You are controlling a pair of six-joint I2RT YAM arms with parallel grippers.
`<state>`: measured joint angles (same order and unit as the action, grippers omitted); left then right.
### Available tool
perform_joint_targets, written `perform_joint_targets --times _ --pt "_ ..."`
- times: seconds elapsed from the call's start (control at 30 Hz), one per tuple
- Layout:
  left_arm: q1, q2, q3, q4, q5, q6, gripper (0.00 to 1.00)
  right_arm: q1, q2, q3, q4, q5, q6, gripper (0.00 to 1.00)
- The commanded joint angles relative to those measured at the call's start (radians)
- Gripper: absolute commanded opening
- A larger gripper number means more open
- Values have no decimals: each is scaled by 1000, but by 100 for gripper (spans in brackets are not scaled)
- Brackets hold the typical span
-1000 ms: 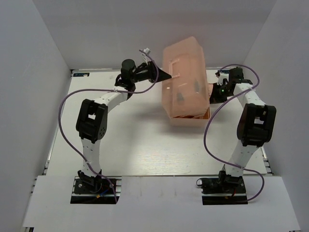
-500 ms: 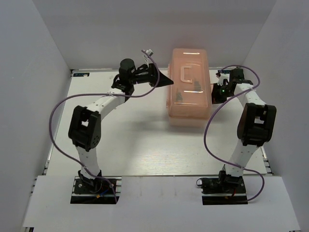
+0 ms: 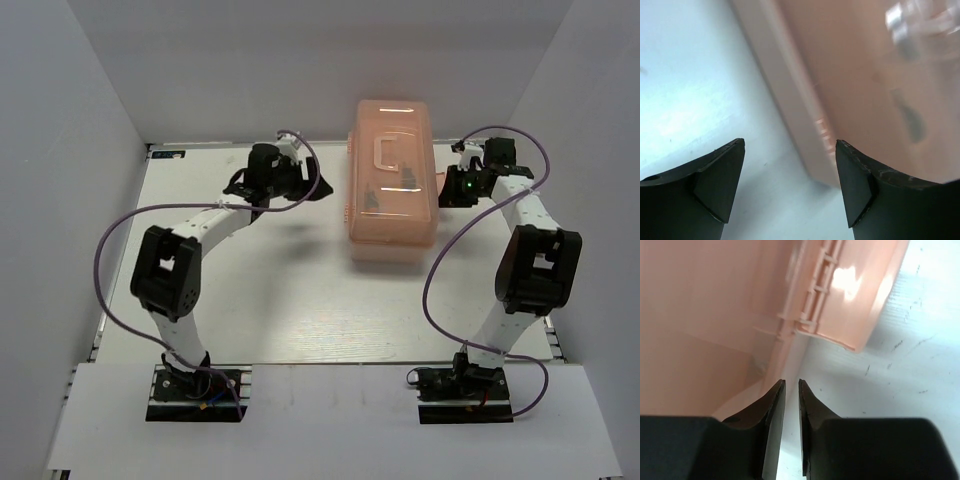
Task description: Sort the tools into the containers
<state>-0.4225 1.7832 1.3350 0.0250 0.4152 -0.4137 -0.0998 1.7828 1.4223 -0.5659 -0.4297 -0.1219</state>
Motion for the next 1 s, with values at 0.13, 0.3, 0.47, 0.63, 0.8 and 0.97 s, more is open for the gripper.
perform_joint_targets --times 0.13,0.3,0.47,0.63,0.8,0.97 --pt "-29 79 -48 -37 25 42 83 8 44 84 21 -70 8 23" --pt "-62 127 -48 -5 148 61 83 12 53 89 40 -93 16 23" --pt "-81 171 -28 30 227 61 83 14 34 61 46 -18 15 23" --pt "-111 206 1 30 246 70 83 2 -66 -74 141 204 19 26" --pt "-122 206 1 30 255 81 83 -9 -146 -155 193 241 2 26" --pt "-111 138 -57 4 157 81 83 -21 -169 -158 187 247 5 26"
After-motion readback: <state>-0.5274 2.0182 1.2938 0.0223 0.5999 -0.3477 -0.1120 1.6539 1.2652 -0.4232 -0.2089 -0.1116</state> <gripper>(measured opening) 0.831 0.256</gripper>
